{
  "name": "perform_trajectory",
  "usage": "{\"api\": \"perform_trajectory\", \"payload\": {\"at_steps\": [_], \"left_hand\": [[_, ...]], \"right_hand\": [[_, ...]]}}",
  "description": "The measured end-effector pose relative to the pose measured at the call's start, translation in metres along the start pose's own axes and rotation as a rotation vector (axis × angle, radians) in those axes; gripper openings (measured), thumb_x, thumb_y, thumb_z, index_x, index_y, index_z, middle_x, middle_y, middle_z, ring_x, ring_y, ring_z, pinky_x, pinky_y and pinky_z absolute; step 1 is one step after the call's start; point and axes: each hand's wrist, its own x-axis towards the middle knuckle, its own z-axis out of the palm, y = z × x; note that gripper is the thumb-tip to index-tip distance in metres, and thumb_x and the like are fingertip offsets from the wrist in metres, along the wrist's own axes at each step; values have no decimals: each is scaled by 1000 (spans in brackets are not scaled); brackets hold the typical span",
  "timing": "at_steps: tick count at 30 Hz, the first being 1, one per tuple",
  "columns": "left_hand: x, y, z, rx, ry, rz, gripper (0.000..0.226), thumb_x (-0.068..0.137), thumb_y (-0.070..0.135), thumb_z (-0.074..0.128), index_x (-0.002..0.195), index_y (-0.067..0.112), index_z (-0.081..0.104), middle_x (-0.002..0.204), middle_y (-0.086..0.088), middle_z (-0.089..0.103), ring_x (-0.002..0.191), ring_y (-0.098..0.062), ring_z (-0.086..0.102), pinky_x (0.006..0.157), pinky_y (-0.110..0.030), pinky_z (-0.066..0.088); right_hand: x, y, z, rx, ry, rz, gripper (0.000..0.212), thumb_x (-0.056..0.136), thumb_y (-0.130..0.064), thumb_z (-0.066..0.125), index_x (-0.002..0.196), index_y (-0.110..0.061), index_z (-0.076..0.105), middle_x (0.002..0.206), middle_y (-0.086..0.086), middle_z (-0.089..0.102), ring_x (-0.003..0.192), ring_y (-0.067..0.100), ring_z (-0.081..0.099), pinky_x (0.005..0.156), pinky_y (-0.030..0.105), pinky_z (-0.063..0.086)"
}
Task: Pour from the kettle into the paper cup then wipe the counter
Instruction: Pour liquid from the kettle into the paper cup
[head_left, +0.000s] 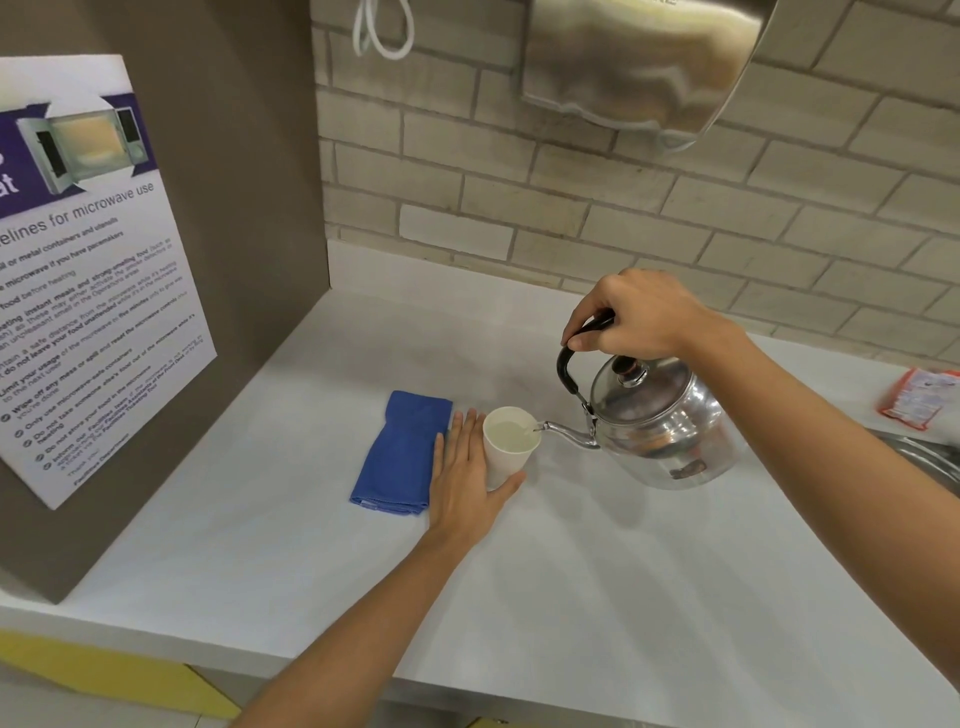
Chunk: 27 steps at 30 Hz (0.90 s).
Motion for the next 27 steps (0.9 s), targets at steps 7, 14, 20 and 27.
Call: {"api": "perform_trajectory", "payload": {"at_steps": [7, 14, 20, 27], "left_hand": [[0, -1, 0, 11, 1, 5, 96, 86, 65, 51, 154, 12, 8, 163, -5, 14, 152, -18, 2, 122, -35, -4], [1, -2, 1, 4, -2, 0, 96, 86, 65, 51, 154, 13, 8, 163, -5, 16, 152, -18, 2, 122, -37, -2], [0, -2, 1, 2, -4, -1, 96, 86, 66, 50, 154, 13, 8, 163, -4, 15, 152, -18, 1, 122, -36, -3], [0, -1, 0, 7, -5, 2, 95, 87, 64, 49, 154, 13, 7, 164, -3, 12, 152, -17, -1, 122, -35, -6]], "right_hand": [[2, 0, 1, -5, 18, -10, 14, 79, -45, 68, 90, -42, 76, 58, -25, 49, 63, 8, 48, 51, 21, 30], [3, -1, 1, -2, 23, -17, 14, 78, -45, 68, 90, -42, 76, 56, -25, 47, 60, 5, 45, 51, 21, 30], [4, -2, 1, -21, 24, -24, 15, 78, -45, 68, 90, -42, 76, 55, -26, 45, 61, 8, 46, 50, 21, 27], [4, -2, -1, 4, 13, 0, 14, 78, -44, 69, 90, -41, 76, 55, -26, 47, 55, 0, 43, 51, 21, 31]]}}
